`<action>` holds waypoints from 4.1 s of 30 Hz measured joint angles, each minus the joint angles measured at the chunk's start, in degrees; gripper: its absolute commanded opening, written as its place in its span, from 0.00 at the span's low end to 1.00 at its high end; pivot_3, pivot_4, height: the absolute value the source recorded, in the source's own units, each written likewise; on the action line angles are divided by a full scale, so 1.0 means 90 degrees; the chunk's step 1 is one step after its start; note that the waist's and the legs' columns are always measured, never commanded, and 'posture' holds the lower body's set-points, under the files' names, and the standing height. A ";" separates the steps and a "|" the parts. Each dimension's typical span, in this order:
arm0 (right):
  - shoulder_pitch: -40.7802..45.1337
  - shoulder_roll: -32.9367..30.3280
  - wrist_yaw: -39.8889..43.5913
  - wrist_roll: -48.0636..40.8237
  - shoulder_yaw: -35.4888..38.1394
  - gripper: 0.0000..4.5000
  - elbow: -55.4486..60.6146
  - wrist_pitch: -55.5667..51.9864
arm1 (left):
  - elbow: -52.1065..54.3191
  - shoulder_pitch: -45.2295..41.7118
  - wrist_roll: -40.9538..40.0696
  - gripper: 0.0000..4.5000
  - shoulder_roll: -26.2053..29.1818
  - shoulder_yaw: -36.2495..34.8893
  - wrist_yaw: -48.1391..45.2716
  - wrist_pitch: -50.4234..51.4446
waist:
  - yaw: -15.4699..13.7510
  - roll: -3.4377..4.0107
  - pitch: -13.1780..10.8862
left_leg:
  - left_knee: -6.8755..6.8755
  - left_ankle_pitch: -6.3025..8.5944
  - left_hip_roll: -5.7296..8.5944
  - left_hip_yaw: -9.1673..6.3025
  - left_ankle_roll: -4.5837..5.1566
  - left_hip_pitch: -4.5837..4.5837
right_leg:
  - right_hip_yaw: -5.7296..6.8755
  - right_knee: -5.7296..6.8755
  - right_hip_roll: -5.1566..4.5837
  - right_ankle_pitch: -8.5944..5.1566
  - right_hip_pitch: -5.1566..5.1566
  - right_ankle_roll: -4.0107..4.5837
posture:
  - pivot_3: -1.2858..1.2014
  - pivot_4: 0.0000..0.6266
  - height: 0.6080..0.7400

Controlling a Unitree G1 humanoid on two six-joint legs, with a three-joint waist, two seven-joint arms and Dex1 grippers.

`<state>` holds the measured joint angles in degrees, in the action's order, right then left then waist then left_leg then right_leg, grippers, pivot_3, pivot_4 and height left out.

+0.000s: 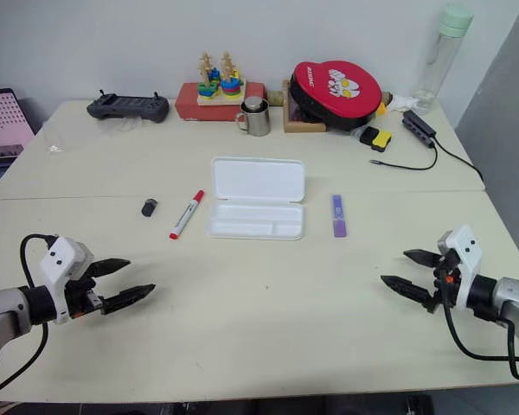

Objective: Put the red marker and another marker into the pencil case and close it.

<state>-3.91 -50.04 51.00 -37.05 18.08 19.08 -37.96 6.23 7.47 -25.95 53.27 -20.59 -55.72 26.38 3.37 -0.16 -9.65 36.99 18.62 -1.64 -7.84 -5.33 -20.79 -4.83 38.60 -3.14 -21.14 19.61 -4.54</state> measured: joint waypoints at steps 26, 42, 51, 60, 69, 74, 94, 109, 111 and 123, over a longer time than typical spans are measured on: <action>0.5091 0.1619 0.0879 0.2491 -0.4698 1.00 -0.2207 0.0297 | 0.1522 -0.2468 -0.0985 0.99 -0.1773 0.1218 0.0903 0.0693 | 0.0221 -0.0006 0.0000 | 0.0104 -0.0001 -0.0014 -0.0015 0.0003 -0.0033 | 0.0083 0.0035 0.0000 0.0000 -0.0013 0.0000 | 0.52 0.24 1.00; 0.6773 0.3545 0.1083 0.4033 -0.5408 0.70 -0.5391 0.1264 | 0.1369 -0.2012 -0.0593 1.00 -0.1572 0.1177 0.0872 0.0202 | 0.0338 -0.0003 0.0000 | 0.0101 -0.0002 -0.0013 -0.0071 0.0001 -0.0028 | 0.0123 0.0046 -0.0001 0.0000 -0.0012 0.0000 | 0.52 0.24 1.00; 0.7017 0.3762 0.1085 0.4466 -0.5342 0.19 -0.5989 0.1634 | 0.1364 -0.1859 -0.0586 1.00 -0.1563 0.0988 0.0913 0.0165 | 0.0350 -0.0001 0.0001 | 0.0101 -0.0002 -0.0012 -0.0079 0.0002 -0.0026 | 0.0128 0.0049 -0.0001 0.0000 -0.0016 0.0000 | 0.52 0.24 1.00; 0.7037 0.3841 0.1152 0.4638 -0.5259 0.01 -0.6180 0.2042 | 0.1365 -0.1795 -0.0585 1.00 -0.1524 0.0981 0.0896 0.0073 | 0.0353 0.0000 0.0001 | 0.0099 -0.0002 -0.0009 -0.0095 0.0001 -0.0020 | 0.0137 0.0049 -0.0001 0.0000 -0.0027 0.0000 | 0.52 0.24 1.00; 0.6108 0.3134 0.1819 0.4701 -0.5262 0.01 -0.4070 0.1592 | 0.1521 -0.0957 -0.0636 1.00 -0.1081 0.0170 0.0831 0.0199 | 0.0355 0.0003 -0.0002 | 0.0092 -0.0002 -0.0008 -0.0115 0.0002 -0.0022 | 0.0143 0.0043 0.0000 0.0000 -0.0024 0.0000 | 0.52 0.24 1.00; 0.5247 0.2843 0.1947 0.4630 -0.5349 0.01 -0.2489 0.0980 | 0.1512 -0.0528 -0.0623 1.00 -0.1072 -0.0091 0.0837 0.0206 | 0.0332 0.0004 -0.0002 | 0.0088 -0.0002 -0.0006 -0.0119 0.0002 -0.0025 | 0.0145 0.0042 0.0000 0.0000 -0.0027 0.0000 | 0.52 0.24 1.00; 0.4807 0.2914 0.1737 0.3970 -0.5119 0.61 -0.1236 0.0462 | 0.0398 -0.1128 -0.0021 1.00 -0.1059 -0.0088 0.1540 0.0337 | 0.0306 0.0004 -0.0002 | 0.0085 -0.0002 0.0000 -0.0138 0.0001 -0.0024 | 0.0155 0.0043 0.0000 0.0000 -0.0032 0.0001 | 0.52 0.24 1.00; 0.6063 0.3506 0.0541 0.2426 -0.3319 1.00 -0.0792 -0.0702 | -0.1597 -0.2712 0.0951 1.00 -0.1269 0.1246 0.1974 0.0656 | 0.0327 0.0006 -0.0003 | 0.0090 -0.0002 0.0000 -0.0177 0.0000 -0.0025 | 0.0235 0.0053 -0.0005 0.0000 -0.0034 0.0001 | 0.52 0.24 1.00; 0.6091 0.3510 0.0392 0.2301 -0.3216 1.00 -0.0795 -0.0777 | -0.1827 -0.2965 0.1047 1.00 -0.1337 0.1365 0.1960 0.0631 | 0.0319 0.0006 -0.0003 | 0.0092 -0.0002 0.0000 -0.0179 0.0000 -0.0025 | 0.0242 0.0055 -0.0007 0.0000 -0.0037 0.0001 | 0.52 0.24 1.00; 0.6130 0.3361 0.0184 0.1764 -0.3147 1.00 -0.0787 -0.1136 | -0.2429 -0.3475 0.1173 0.67 -0.1595 0.1407 0.1963 0.0598 | 0.0306 0.0015 0.0002 | 0.0093 -0.0002 0.0000 -0.0182 0.0000 -0.0024 | 0.0250 0.0057 -0.0008 0.0000 -0.0046 0.0001 | 0.52 0.24 1.00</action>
<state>51.26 -19.80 52.65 -21.18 -10.24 12.00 -48.19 -15.63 -23.81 -15.39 38.91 -7.93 -38.05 31.76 6.13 -0.02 -9.64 37.83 18.60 -1.64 -9.48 -5.33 -21.00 -2.58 39.11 -3.22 -21.15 19.20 -4.53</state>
